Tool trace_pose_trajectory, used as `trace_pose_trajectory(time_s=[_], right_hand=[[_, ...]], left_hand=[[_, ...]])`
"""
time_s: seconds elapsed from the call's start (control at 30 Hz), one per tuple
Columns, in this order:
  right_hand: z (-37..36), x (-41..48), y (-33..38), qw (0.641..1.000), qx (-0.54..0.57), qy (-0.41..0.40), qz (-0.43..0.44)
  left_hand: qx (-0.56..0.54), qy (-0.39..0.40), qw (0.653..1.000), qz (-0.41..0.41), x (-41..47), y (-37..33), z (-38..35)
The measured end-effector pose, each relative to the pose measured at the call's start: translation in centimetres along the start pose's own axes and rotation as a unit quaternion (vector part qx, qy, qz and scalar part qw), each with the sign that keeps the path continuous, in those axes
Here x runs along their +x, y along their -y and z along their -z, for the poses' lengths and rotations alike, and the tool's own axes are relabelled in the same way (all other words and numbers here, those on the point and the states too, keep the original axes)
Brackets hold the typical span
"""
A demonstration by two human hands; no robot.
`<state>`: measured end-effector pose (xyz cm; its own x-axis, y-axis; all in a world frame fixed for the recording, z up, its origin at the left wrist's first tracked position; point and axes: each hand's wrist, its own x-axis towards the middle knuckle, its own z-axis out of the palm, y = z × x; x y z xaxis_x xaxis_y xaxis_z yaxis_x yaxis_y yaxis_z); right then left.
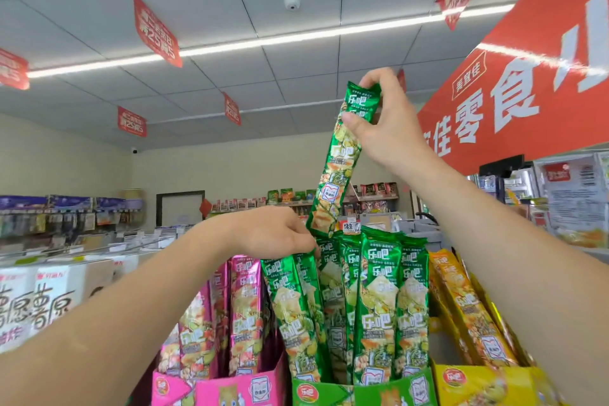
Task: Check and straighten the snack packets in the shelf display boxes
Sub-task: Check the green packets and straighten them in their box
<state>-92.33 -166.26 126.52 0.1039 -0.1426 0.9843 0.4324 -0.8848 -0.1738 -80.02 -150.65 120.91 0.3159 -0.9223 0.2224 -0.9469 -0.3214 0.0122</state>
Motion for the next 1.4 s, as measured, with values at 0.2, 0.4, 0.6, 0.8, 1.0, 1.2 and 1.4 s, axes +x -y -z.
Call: trace_pose_trajectory(time_s=[0.2, 0.4, 0.6, 0.8, 1.0, 1.2, 1.4], right_hand=[[-1.0, -0.1, -0.8, 0.993, -0.058, 0.105, -0.023], [-2.8, -1.8, -1.8, 0.948, -0.131, 0.285, -0.043], [-3.8, -4.0, -3.4, 0.788, -0.264, 0.532, -0.163], [-4.1, -3.7, -3.2, 0.714, -0.251, 0.627, -0.184], [-3.7, -3.3, -3.0, 0.711, -0.214, 0.641, -0.192], [-1.3, -3.7, -1.2, 0.783, -0.192, 0.556, -0.200], [2.1, -5.6, 3.5, 0.817, -0.209, 0.521, -0.132]], left_hand=[[-0.006, -0.042, 0.999, 0.021, 0.3, 0.4, -0.5], [-0.008, -0.049, 0.999, 0.024, 0.0, 0.1, -0.5], [-0.011, -0.035, 0.999, 0.015, -0.4, -0.2, -0.6], [-0.031, -0.036, 0.999, 0.017, -0.5, -0.5, -0.8], [-0.020, 0.014, 0.999, 0.034, 0.1, -1.1, -0.7], [-0.021, 0.129, 0.989, 0.069, 1.4, -1.7, 0.3], [-0.026, 0.129, 0.990, 0.041, 1.4, -1.9, 0.0]])
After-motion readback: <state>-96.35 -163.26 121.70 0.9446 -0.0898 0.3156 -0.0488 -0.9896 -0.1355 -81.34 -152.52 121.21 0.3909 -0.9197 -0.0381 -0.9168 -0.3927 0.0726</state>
